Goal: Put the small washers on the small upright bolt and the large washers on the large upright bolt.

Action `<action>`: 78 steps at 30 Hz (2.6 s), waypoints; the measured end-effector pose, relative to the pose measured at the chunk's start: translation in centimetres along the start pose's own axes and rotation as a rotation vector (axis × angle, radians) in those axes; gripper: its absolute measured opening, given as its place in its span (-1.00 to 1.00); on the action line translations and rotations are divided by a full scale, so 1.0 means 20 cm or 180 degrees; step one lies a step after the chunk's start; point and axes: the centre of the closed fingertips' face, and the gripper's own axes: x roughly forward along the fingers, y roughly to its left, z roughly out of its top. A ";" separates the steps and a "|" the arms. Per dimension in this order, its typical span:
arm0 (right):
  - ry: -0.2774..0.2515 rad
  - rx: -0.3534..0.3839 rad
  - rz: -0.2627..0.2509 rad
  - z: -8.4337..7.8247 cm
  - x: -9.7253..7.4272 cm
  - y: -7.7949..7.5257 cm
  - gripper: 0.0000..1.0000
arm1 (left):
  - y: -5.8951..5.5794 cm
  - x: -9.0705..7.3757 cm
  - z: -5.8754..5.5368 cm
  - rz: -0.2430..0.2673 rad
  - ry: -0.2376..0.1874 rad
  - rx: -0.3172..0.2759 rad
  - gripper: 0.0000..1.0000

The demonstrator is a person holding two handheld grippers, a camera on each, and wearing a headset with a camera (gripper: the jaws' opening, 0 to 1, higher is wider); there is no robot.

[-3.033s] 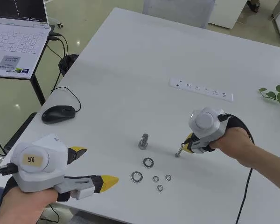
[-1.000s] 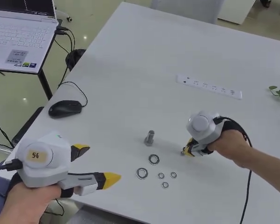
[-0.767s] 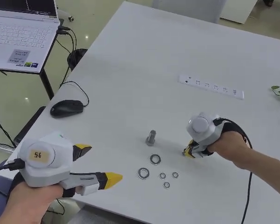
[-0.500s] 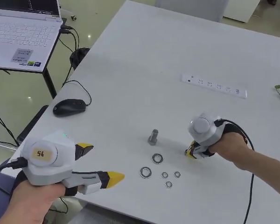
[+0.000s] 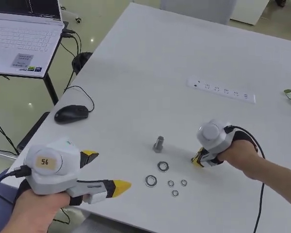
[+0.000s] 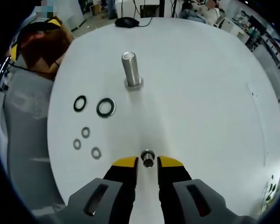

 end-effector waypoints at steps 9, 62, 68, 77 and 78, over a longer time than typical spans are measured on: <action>-0.0136 0.0126 -0.0153 -0.02 -0.09 -0.02 -0.59 | -0.02 0.00 0.00 -0.0028 0.0003 0.0030 0.47; -0.0330 0.0133 0.0168 -0.03 0.01 0.38 -0.59 | -0.12 -0.05 -0.02 -0.0100 -0.0017 0.0155 0.47; -0.0306 0.0039 0.0212 -0.01 0.05 0.42 -0.61 | -0.11 -0.04 -0.01 -0.0089 -0.0021 0.0160 0.47; -0.0195 -0.0223 0.0169 0.00 0.08 0.43 -0.63 | -0.10 -0.04 0.00 -0.0080 -0.0010 0.0166 0.47; -0.0188 -0.0255 0.0166 0.00 0.08 0.43 -0.64 | -0.10 -0.04 0.00 -0.0080 -0.0010 0.0164 0.47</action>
